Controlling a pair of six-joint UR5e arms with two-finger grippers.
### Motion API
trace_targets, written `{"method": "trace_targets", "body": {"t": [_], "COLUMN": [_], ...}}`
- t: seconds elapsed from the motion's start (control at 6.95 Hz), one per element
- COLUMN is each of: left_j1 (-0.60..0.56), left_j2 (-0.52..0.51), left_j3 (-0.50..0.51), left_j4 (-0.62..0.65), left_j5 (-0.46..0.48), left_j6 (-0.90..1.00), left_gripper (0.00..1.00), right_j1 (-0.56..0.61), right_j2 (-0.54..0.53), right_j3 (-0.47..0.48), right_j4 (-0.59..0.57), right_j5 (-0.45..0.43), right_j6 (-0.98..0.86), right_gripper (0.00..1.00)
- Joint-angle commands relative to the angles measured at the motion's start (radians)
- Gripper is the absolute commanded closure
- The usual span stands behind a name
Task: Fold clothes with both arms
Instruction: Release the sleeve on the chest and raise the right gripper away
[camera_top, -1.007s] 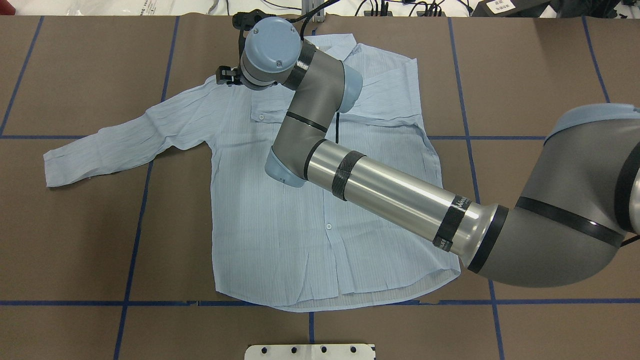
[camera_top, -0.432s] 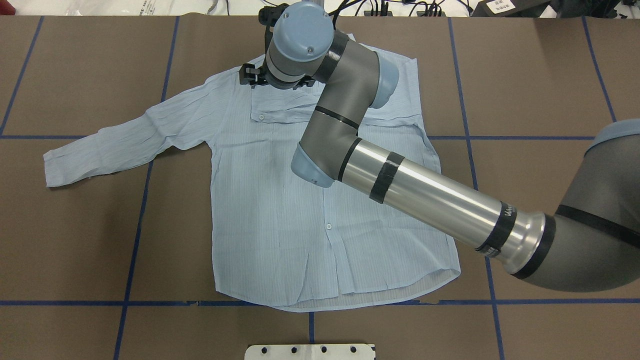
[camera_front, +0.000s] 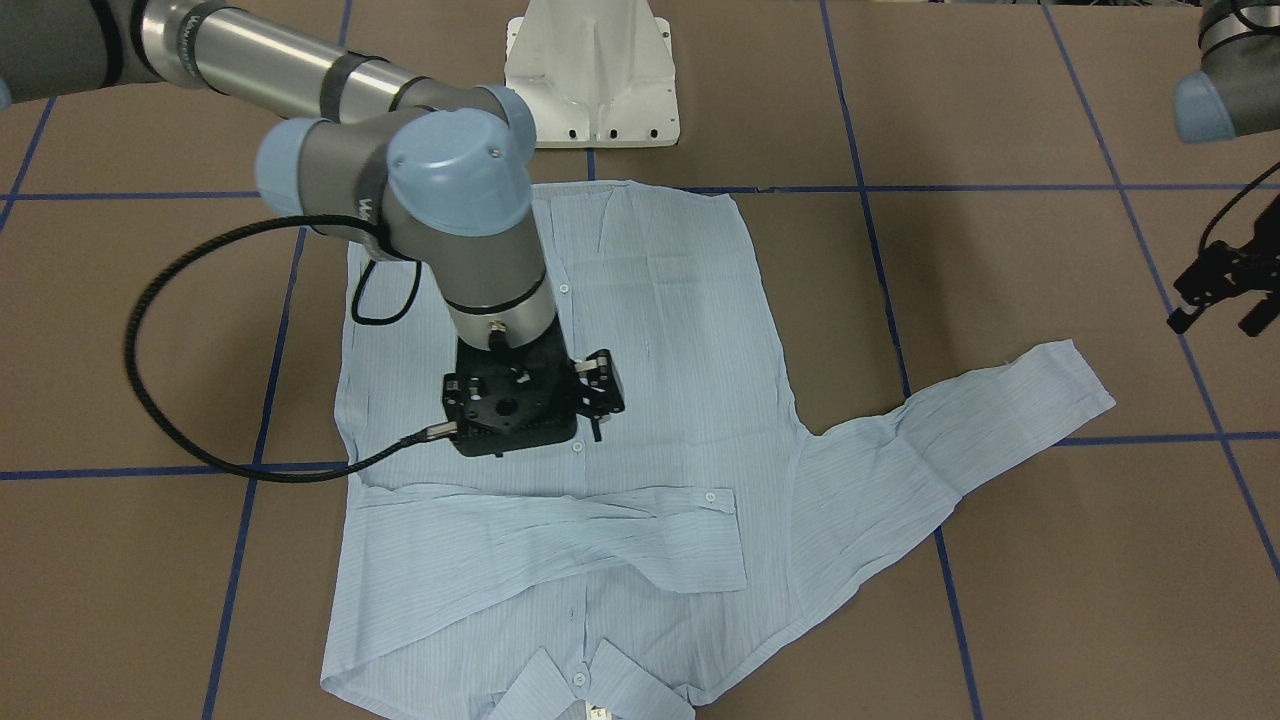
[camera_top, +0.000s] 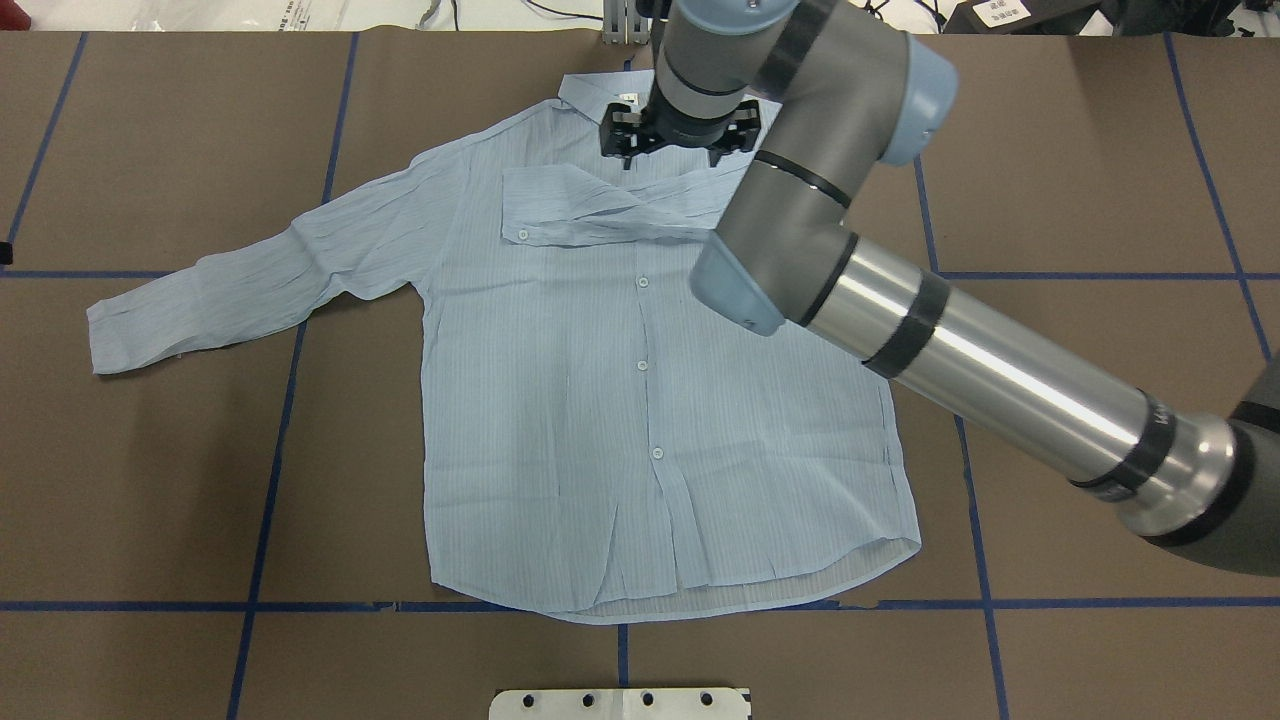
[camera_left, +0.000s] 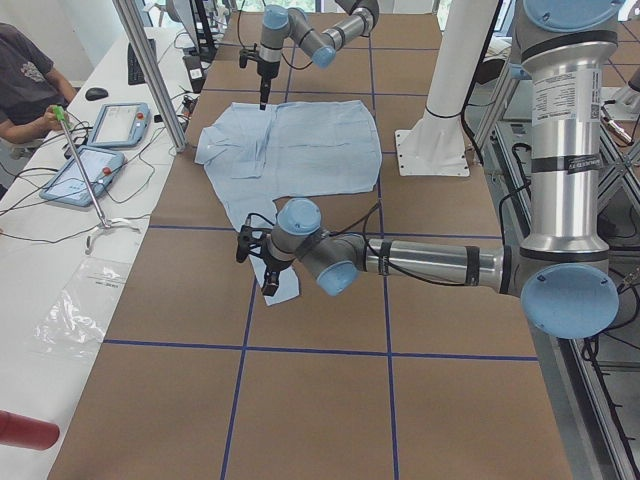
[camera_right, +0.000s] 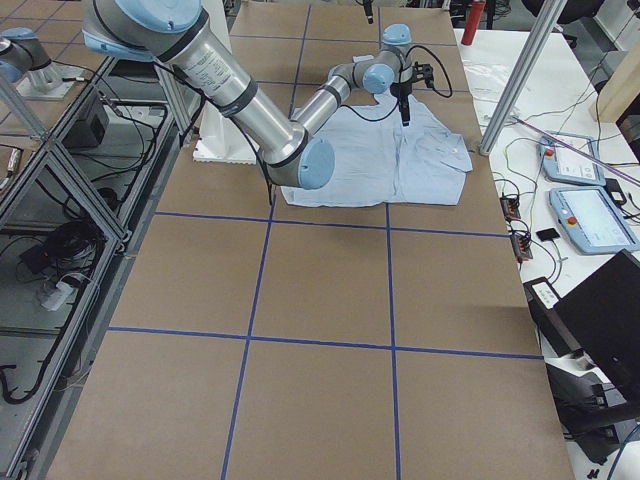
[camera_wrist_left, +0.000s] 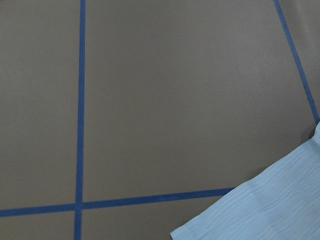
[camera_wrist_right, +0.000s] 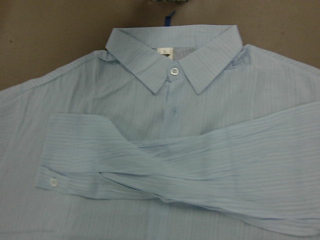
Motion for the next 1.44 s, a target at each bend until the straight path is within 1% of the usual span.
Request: {"method": "trace_targets", "body": {"t": [0.0, 0.14, 0.29, 0.43, 0.58, 0.86, 1.01, 1.15, 1.3], "left_j1": [0.255, 0.324, 0.35, 0.367, 0.368, 0.368, 0.368, 0.368, 0.368], "left_j2": [0.044, 0.049, 0.049, 0.049, 0.049, 0.049, 0.049, 0.049, 0.049], "left_j3": [-0.019, -0.018, -0.009, 0.008, 0.028, 0.051, 0.057, 0.057, 0.06], "left_j4": [-0.092, -0.089, -0.089, -0.085, -0.085, -0.085, -0.085, -0.085, -0.085], "left_j5": [0.238, 0.314, 0.328, 0.368, 0.378, 0.417, 0.417, 0.417, 0.417], "left_j6": [-0.343, -0.398, -0.421, -0.426, -0.424, -0.42, -0.421, -0.421, -0.421], "left_gripper": [0.03, 0.04, 0.04, 0.07, 0.12, 0.18, 0.23, 0.24, 0.3], "right_j1": [0.092, 0.124, 0.138, 0.161, 0.163, 0.163, 0.163, 0.161, 0.16], "right_j2": [-0.214, -0.276, -0.287, -0.301, -0.301, -0.304, -0.308, -0.31, -0.31], "right_j3": [0.243, 0.292, 0.29, 0.291, 0.293, 0.296, 0.296, 0.294, 0.296], "right_j4": [-0.143, -0.145, -0.143, -0.142, -0.14, -0.139, -0.137, -0.135, -0.135], "right_j5": [0.069, 0.092, 0.099, 0.121, 0.134, 0.134, 0.134, 0.131, 0.129], "right_j6": [-0.2, -0.268, -0.299, -0.314, -0.316, -0.316, -0.316, -0.316, -0.316], "right_gripper": [0.0, 0.0, 0.0, 0.0, 0.0, 0.0, 0.0, 0.0, 0.0]}}
